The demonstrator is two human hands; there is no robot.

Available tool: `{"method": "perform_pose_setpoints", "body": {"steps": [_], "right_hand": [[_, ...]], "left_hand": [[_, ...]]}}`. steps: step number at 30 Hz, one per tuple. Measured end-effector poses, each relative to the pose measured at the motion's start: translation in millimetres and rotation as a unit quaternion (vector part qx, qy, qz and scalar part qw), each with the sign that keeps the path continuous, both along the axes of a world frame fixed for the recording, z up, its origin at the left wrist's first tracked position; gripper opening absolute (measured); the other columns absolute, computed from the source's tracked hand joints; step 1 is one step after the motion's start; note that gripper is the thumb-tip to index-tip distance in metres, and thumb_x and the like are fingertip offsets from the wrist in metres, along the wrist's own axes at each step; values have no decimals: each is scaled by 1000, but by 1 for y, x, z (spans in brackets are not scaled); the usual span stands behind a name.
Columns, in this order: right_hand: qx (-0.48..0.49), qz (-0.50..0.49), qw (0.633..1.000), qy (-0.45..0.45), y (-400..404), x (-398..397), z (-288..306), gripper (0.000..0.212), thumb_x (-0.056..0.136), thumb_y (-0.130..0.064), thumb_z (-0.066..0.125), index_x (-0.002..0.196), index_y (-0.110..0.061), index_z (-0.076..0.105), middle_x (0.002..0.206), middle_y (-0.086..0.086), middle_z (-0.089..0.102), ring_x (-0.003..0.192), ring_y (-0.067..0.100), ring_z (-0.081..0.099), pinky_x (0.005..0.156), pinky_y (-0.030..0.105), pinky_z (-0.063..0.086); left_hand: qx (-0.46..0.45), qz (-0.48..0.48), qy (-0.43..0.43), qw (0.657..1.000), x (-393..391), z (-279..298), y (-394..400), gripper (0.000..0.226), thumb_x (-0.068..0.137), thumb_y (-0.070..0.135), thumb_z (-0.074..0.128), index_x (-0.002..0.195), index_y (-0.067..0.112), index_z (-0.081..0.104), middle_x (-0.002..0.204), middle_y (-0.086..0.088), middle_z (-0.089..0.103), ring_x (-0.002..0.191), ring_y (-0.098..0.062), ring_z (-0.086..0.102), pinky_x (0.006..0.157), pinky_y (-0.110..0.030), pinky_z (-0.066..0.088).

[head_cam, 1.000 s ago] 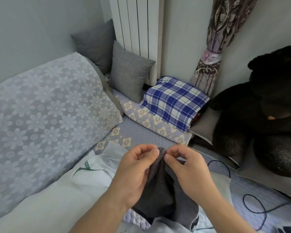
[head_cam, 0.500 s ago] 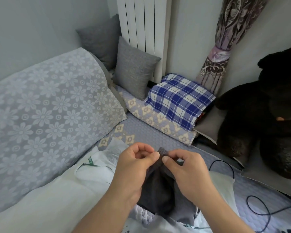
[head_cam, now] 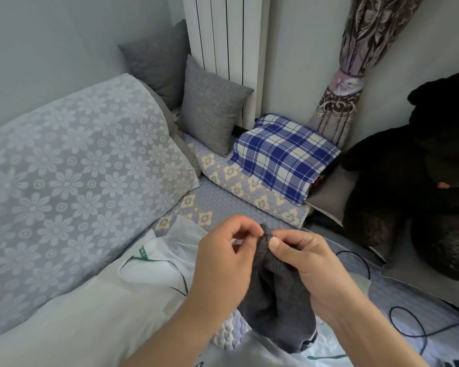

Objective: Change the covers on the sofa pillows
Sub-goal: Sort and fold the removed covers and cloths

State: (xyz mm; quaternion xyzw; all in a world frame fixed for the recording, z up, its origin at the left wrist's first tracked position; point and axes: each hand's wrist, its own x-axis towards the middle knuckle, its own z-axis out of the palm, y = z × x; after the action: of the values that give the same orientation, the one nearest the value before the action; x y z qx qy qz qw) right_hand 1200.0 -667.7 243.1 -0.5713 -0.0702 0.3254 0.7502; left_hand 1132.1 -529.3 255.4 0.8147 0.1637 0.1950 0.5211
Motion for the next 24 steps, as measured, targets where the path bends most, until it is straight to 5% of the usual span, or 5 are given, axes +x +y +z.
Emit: {"method": "perform_pose_setpoints", "body": {"steps": [3, 7, 17, 21, 24], "right_hand": [[5, -20, 1000, 5, 1, -2, -4, 19, 81, -19, 69, 88, -3, 74, 89, 30, 70, 79, 36, 65, 79, 44, 52], [-19, -17, 999, -25, 1, 0, -4, 16, 81, -21, 71, 82, -6, 74, 82, 24, 70, 76, 31, 66, 75, 40, 52], [-155, 62, 956, -241, -2, -3, -2, 22, 94, -12, 66, 79, -25, 74, 135, -28, 56, 109, 4, 65, 95, 31, 50], [-173, 104, 944, -262, -3, -1, -2, 22, 99, -6, 56, 91, -17, 73, 121, -26, 67, 114, -4, 61, 96, 21, 49], [-202, 85, 939, -264, -9, 9, 1, 19, 93, -8, 67, 92, -27, 70, 96, -13, 73, 81, -1, 66, 77, 21, 54]], "left_hand": [[139, -14, -76, 987, -2, -9, -2, 20, 91, 2, 66, 94, 21, 72, 93, 16, 67, 91, -6, 66, 73, -18, 54], [139, -18, -78, 987, -4, -15, 4, 11, 92, 17, 67, 98, 21, 75, 94, 17, 70, 89, -2, 67, 72, -16, 54], [-257, -100, 126, 953, -7, -5, 24, 15, 77, 20, 84, 87, 16, 75, 92, -12, 75, 88, -21, 71, 95, -44, 56], [-176, -72, 127, 973, -5, -8, 20, 16, 73, 30, 78, 84, 19, 74, 85, -6, 75, 87, -25, 72, 92, -47, 57], [-147, -82, 137, 976, -4, -5, 25, 15, 73, 31, 77, 80, 18, 73, 83, -4, 74, 84, -26, 70, 90, -47, 56]]}}
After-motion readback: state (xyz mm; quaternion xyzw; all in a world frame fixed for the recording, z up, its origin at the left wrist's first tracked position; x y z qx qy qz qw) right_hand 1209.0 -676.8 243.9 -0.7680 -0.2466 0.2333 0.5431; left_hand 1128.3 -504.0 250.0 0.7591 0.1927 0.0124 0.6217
